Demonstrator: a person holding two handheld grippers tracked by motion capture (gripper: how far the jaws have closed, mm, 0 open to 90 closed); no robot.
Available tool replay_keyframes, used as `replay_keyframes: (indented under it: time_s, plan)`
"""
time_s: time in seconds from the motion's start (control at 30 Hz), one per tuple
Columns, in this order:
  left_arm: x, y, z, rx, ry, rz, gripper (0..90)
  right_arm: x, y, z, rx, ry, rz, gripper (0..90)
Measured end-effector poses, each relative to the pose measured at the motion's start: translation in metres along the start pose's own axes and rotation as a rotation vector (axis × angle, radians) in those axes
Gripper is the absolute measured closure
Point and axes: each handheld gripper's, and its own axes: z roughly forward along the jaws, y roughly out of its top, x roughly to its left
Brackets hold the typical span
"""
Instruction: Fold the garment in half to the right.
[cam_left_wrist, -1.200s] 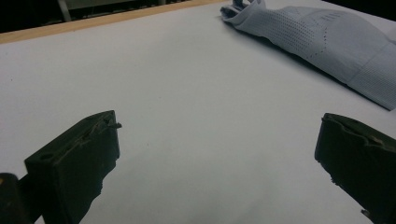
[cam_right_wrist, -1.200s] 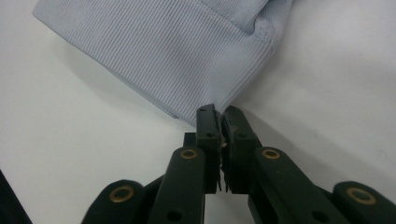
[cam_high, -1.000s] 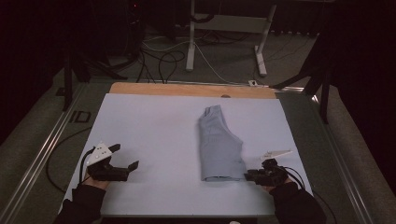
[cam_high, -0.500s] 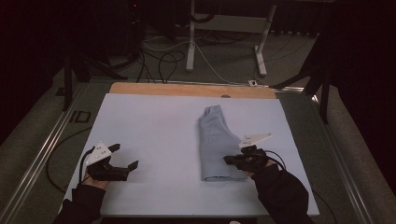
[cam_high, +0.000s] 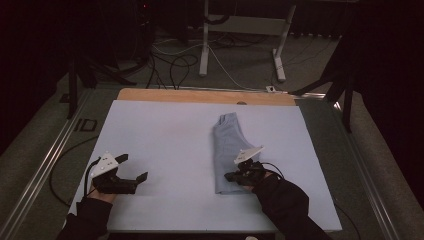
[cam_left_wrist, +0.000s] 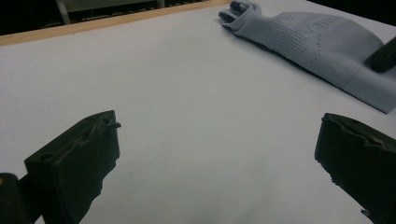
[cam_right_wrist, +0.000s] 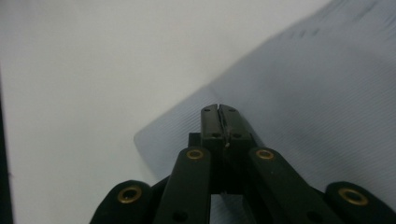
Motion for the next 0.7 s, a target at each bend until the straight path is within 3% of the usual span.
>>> replay_keyframes:
  time_s: [0.1,0.63,0.7]
  plan:
    - [0.0,0.0,0.0,0.005,-0.003,0.006,1.1,0.002,-0.006,0.007,0.039,-0.001,0.004,90.0]
    - [-0.001,-0.001,0.001,0.008,-0.005,0.009,1.1,0.012,-0.018,0.005,0.026,0.037,-0.009,90.0]
    - [0.0,-0.001,0.001,0.005,-0.006,0.004,1.1,0.013,-0.018,0.005,0.026,0.039,-0.031,90.0]
